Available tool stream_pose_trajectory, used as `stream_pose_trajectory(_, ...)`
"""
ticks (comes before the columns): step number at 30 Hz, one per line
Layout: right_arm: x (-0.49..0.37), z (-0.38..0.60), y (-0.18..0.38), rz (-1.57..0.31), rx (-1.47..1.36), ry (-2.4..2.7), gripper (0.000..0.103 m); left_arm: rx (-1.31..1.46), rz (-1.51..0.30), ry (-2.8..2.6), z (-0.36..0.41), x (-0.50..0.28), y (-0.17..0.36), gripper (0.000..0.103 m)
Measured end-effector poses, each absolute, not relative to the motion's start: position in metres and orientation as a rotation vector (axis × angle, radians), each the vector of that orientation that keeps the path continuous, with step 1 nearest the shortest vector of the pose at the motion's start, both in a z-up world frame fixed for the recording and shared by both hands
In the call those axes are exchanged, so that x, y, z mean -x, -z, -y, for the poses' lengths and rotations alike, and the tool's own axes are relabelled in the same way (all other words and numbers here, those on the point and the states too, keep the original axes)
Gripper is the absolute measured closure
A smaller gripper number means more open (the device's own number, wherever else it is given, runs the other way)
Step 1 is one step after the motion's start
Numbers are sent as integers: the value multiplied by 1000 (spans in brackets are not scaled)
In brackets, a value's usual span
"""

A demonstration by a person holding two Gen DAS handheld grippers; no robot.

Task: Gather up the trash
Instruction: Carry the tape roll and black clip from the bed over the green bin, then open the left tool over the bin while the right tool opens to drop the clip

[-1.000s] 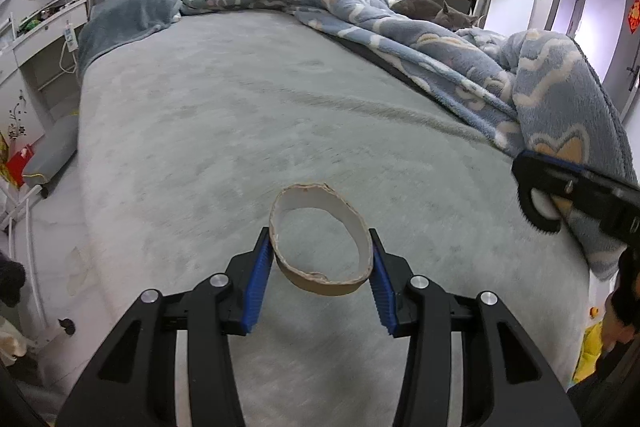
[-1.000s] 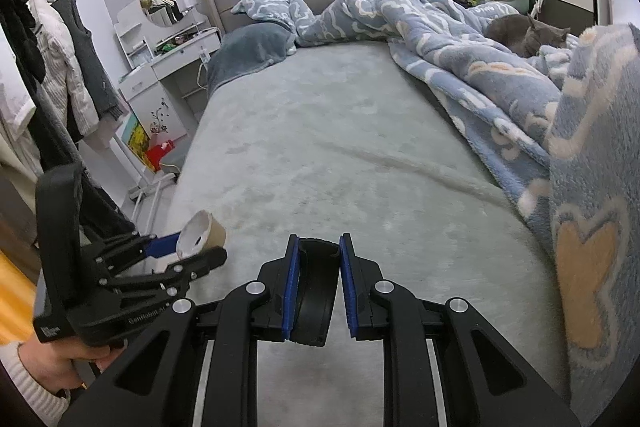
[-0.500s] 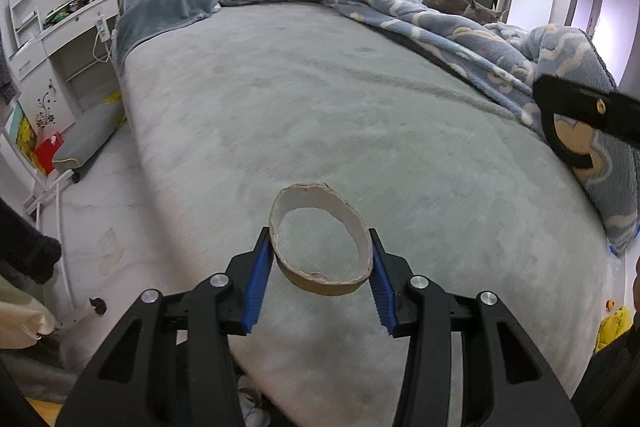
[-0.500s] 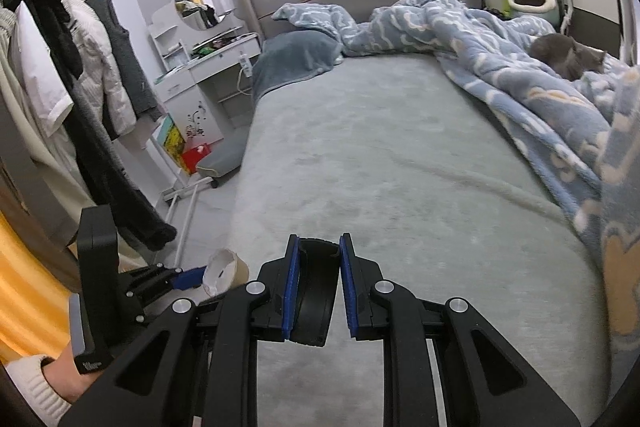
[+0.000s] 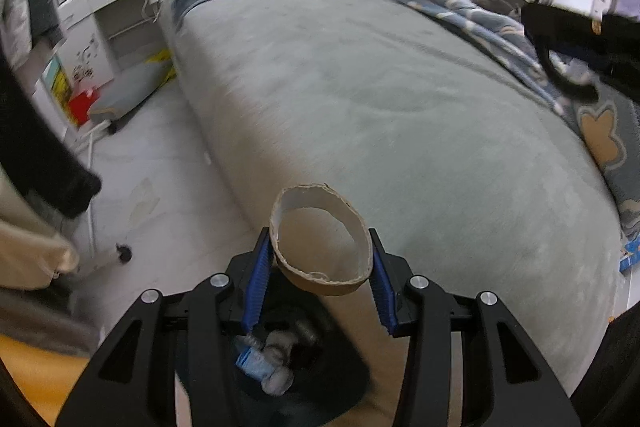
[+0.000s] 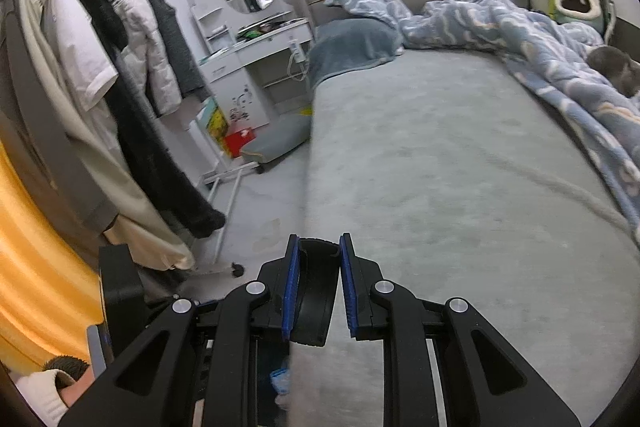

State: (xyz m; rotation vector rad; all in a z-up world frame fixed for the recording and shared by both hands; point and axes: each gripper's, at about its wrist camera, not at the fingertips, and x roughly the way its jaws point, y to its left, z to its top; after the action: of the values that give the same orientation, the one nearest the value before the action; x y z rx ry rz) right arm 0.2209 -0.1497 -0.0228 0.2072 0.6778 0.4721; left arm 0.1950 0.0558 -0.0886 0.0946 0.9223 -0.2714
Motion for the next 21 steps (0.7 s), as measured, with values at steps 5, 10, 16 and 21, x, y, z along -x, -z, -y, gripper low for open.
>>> stream_pose_trajectory(5, -218, 113, 24, -695, -174, -527, 83, -85, -973, 224, -89, -183, 104, 55)
stream_pose_trajectory(10, -217, 79, 32, -733, -149, -562, 83, -70, -1035, 205, -116, -175, 122, 55)
stream_pose_trajectory(16, -221, 47, 44, -782, -134, -603, 83, -88, -1144, 211, -134, -169, 151, 55)
stream_pose_trajectory(21, -223, 26, 59, -829, -96, -616, 83, -75, -1244, 238, -147, -162, 176, 54)
